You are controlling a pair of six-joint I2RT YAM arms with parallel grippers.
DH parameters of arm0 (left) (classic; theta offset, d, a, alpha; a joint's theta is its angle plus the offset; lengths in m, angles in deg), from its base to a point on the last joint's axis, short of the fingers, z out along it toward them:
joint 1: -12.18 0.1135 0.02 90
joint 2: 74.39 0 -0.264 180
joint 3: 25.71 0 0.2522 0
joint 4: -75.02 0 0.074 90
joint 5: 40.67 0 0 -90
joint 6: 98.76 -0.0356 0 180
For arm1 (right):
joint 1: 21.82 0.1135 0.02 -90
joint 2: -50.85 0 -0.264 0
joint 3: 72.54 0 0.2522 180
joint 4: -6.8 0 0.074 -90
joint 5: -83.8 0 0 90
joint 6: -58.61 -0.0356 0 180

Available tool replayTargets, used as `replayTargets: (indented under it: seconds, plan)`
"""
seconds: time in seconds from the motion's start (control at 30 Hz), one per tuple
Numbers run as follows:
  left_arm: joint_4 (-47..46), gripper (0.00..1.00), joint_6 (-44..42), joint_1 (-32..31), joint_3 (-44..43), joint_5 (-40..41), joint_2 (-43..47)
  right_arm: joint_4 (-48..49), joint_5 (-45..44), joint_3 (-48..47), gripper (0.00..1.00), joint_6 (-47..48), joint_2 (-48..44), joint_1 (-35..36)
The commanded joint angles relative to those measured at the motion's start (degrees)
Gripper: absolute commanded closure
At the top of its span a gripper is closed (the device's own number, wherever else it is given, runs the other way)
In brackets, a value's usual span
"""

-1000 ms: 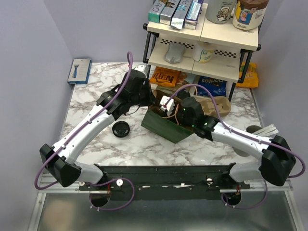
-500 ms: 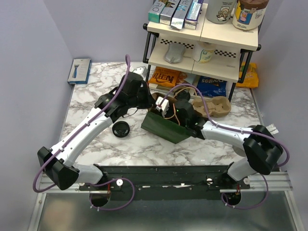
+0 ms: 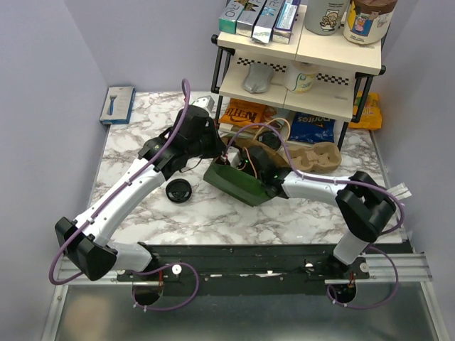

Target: Pack the takeout coffee

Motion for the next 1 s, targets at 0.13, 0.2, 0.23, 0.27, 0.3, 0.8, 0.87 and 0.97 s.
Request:
replayTargets:
  seconds: [0.13,0.2,0.23,0.27,0.3,0.8,0.87,0.97]
  plan:
    - [-2.9,1.0,0.0,-1.6,-2.2,-3.5,0.5,-11.9,-4.5,-1.6,0.99,-4.2,3.0,0.4]
    - [-2.6,1.0,0.0,-1.6,-2.2,-1.0,0.3,-11.6,-5.1,-1.1,0.99,-3.8,1.6,0.4]
    - [-1.7,1.0,0.0,-1.6,-2.2,-0.3,-0.1,-11.5,-5.0,-1.3,0.99,-3.5,-1.2,0.4]
    - [-1.1,1.0,0.2,-1.6,-2.3,1.2,-0.3,-11.2,-4.7,-1.5,0.99,-3.1,-2.9,0.5]
    - [-0.4,1.0,0.5,-1.6,-2.3,2.1,-0.5,-10.9,-4.2,-1.7,0.99,-2.9,-5.2,0.4]
    - [-2.0,1.0,0.2,-1.6,-1.2,2.5,-1.6,-1.3,4.4,-5.9,0.95,-5.6,-30.3,0.4]
    - [-4.3,1.0,-1.7,-1.5,-0.4,1.3,-0.8,0.1,3.6,-5.2,0.95,-8.1,-33.7,0.4]
    - [-11.4,1.0,-10.8,-1.5,3.8,-3.5,2.2,3.9,-2.4,-2.7,0.84,-12.4,-40.1,0.4]
